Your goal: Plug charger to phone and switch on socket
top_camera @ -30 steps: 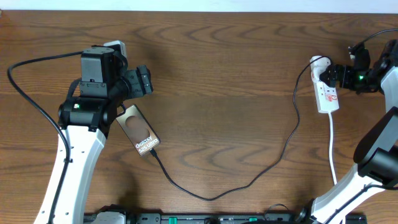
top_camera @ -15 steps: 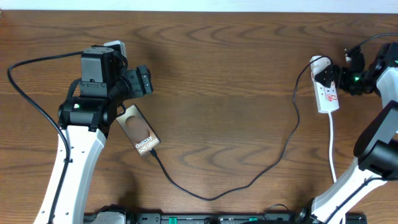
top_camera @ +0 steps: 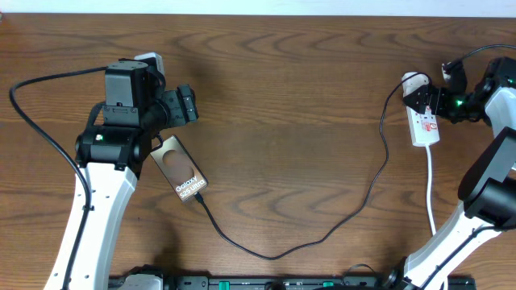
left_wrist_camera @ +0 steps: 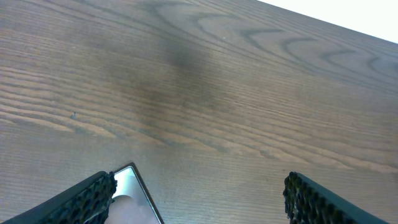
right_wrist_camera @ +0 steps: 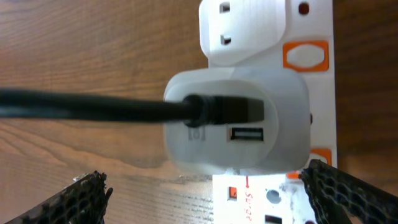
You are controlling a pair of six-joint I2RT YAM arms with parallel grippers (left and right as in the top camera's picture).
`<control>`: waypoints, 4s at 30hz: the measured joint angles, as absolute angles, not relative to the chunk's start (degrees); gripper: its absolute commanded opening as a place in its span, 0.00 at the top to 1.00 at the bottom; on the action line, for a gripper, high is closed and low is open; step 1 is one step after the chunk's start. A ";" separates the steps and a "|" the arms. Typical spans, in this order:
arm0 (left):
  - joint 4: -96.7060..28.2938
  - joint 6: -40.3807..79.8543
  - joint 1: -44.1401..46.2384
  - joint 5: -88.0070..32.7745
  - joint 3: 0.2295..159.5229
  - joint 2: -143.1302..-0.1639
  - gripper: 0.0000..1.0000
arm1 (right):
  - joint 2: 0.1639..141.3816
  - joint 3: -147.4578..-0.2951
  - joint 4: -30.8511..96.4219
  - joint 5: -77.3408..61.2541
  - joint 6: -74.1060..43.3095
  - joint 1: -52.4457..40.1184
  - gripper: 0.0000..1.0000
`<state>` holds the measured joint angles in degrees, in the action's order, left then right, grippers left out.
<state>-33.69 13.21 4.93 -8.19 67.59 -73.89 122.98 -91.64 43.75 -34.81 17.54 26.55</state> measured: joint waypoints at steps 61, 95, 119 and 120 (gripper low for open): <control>-35.57 13.21 4.93 -8.19 67.59 -73.89 0.12 | 124.22 -92.01 41.30 -34.89 14.44 25.19 0.01; -35.57 13.21 4.93 -8.19 67.59 -73.89 0.12 | 125.67 -96.82 49.08 -30.87 17.43 24.93 0.01; -35.57 13.23 4.93 -8.19 67.59 -73.89 0.12 | 125.67 -97.19 49.87 -31.77 16.60 24.93 0.01; -35.57 13.21 4.93 -8.19 67.59 -73.89 0.12 | 125.67 -97.19 49.84 -31.77 16.49 24.93 0.01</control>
<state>-35.57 13.21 4.93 -8.19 67.59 -73.89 125.67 -97.19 49.84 -31.77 16.49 24.93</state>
